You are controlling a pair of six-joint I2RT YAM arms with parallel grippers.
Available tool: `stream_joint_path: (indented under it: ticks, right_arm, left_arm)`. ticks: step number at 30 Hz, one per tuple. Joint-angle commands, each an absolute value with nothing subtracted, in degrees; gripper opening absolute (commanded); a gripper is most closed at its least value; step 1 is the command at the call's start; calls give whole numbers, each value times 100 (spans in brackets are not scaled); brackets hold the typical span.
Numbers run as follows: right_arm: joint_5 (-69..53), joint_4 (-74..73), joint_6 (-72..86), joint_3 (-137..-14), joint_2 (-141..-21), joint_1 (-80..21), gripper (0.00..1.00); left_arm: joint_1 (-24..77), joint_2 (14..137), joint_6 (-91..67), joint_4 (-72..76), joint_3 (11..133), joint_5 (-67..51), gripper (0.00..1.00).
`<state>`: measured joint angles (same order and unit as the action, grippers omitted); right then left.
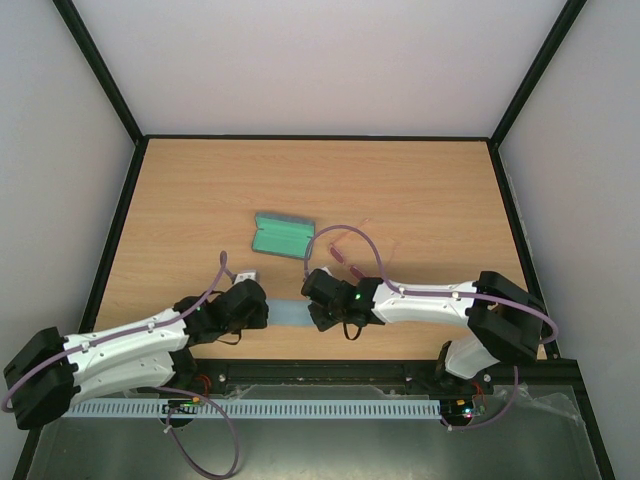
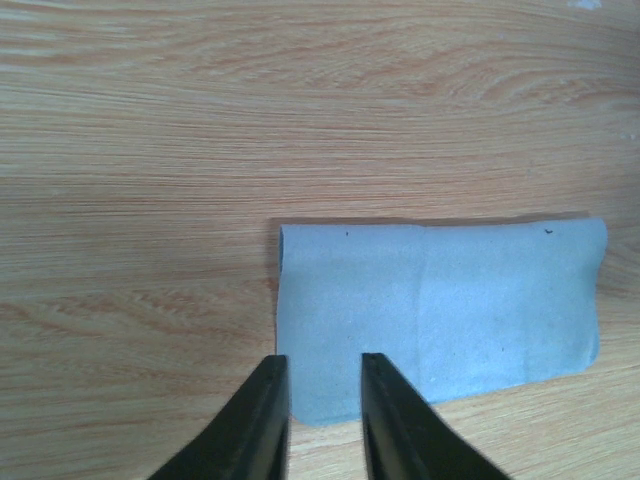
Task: Organize the sunglasses
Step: Fold the glasses cleaning cloth at the center of the board.
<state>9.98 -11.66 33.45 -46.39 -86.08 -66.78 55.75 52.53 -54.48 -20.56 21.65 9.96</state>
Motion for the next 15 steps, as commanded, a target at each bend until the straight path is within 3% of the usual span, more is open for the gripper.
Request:
stream_joint_path:
  ticks: [1, 8, 15]
  right_arm:
    - [1237, -1386, 3686, -4645, -8596, -6716, 26]
    - [1002, -1344, 4296, -4664, -8610, -6706, 35]
    - [812, -1225, 4866, -4646, -8851, -6706, 36]
  left_arm:
    - [5616, 5035, -5652, -2458, 2125, 1097, 32]
    - [5608, 5086, -5871, -2613, 2213, 1021, 49]
    - [5601, 5174, -5935, -2553, 2230, 957, 55]
